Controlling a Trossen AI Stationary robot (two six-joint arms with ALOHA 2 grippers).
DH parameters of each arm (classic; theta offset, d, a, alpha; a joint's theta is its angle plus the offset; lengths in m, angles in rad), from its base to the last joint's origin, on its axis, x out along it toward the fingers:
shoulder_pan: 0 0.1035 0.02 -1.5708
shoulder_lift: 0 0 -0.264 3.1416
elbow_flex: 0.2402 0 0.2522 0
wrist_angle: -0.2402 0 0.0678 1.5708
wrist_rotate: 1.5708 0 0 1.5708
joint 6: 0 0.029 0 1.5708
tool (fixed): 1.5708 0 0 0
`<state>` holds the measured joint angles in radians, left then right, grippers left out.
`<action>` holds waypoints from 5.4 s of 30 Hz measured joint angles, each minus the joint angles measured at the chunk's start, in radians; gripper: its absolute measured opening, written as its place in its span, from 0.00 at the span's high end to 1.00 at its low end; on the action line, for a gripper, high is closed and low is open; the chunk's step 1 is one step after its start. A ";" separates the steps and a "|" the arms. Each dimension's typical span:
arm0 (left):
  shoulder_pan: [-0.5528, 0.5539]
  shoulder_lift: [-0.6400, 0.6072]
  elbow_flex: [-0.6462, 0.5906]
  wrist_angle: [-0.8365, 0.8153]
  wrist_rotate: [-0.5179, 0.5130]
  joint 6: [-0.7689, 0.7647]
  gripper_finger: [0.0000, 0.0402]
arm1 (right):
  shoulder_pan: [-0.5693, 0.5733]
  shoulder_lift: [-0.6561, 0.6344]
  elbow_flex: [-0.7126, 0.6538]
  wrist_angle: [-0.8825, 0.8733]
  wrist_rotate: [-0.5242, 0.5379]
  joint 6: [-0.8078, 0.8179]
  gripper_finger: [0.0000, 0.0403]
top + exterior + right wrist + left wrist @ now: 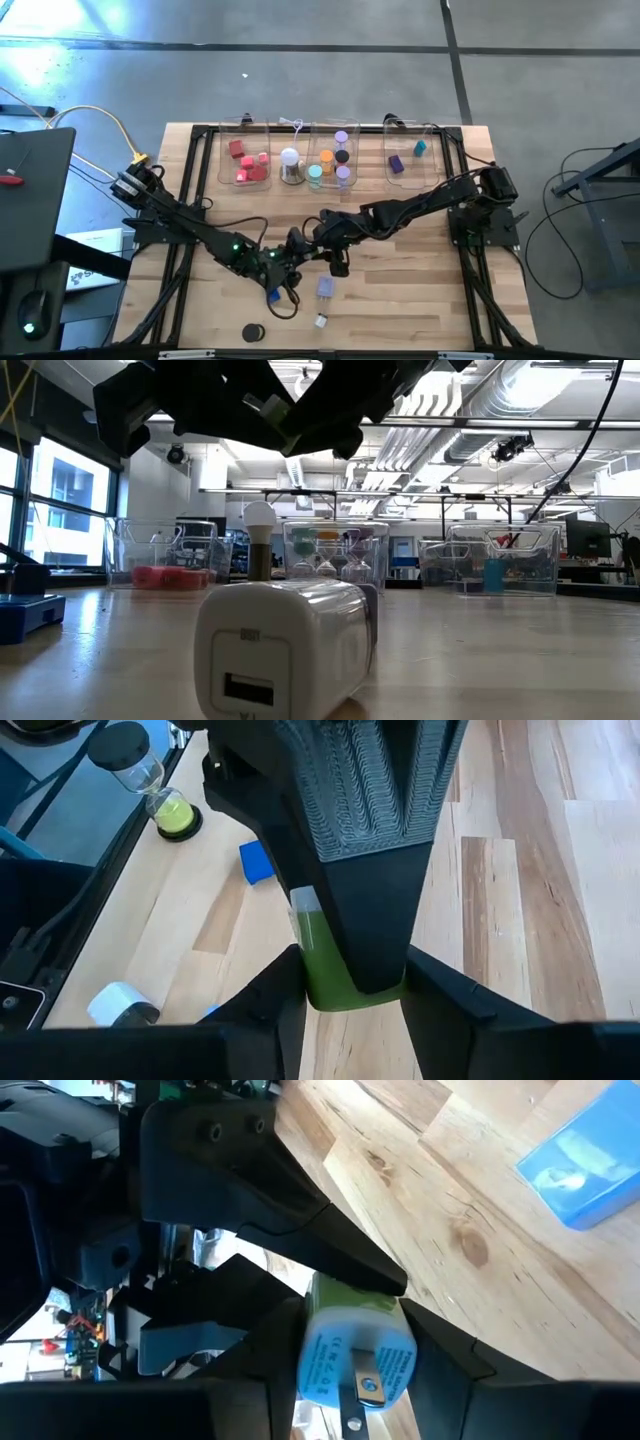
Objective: Pick & Place Office items
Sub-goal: Put the green charger adapter into the left transparent bin, then put the top blue digital clock into the right transparent bin
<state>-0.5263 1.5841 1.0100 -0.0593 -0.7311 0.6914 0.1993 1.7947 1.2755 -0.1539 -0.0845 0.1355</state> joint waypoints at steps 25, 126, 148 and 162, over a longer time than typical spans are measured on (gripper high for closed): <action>0.017 0.000 0.000 -0.109 -0.005 -0.327 0.67 | 0.011 -0.002 0.001 -0.204 0.169 0.025 0.41; 1.087 -0.395 0.069 -0.980 0.580 -0.912 0.42 | 0.076 -0.003 0.000 -0.338 0.269 0.043 0.41; 0.454 -0.520 0.069 -1.169 0.543 -1.292 0.42 | 0.076 -0.003 0.000 -0.334 0.269 0.036 0.41; 0.304 -0.519 0.067 -1.168 0.538 -1.358 0.42 | 0.076 -0.003 0.000 -0.328 0.265 0.041 0.41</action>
<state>-0.2219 1.0649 1.0771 -1.2274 -0.1932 -0.6667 0.2751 1.7912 1.2758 -0.4816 0.1806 0.1769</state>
